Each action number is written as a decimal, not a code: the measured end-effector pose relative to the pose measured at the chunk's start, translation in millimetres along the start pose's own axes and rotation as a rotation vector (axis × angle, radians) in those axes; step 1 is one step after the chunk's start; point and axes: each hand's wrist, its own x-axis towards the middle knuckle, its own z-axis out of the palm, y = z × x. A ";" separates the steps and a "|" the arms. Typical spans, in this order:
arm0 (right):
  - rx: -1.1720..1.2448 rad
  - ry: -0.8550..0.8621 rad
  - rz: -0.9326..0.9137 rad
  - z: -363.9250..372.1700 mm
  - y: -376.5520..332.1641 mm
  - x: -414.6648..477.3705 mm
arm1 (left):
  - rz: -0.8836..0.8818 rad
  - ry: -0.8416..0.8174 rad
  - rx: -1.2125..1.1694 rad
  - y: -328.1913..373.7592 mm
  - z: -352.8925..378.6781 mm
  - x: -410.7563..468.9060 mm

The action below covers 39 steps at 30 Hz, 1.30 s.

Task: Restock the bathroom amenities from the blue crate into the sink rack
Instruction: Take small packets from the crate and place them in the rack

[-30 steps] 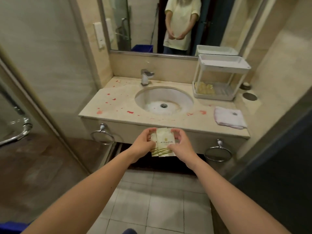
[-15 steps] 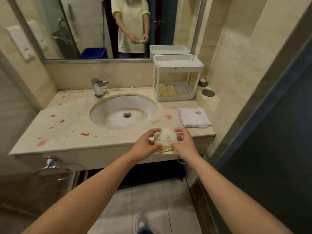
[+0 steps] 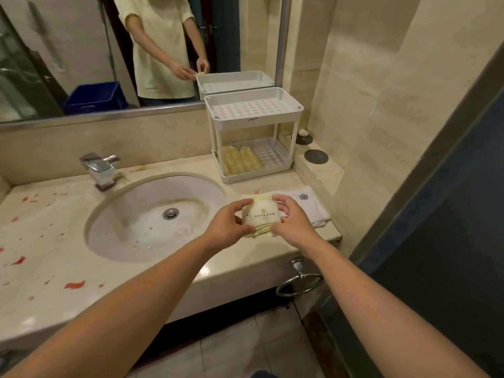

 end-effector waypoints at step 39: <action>-0.172 0.046 0.008 -45.7 29.9 415.6 | -0.171 0.205 -0.007 -54.6 14.3 397.4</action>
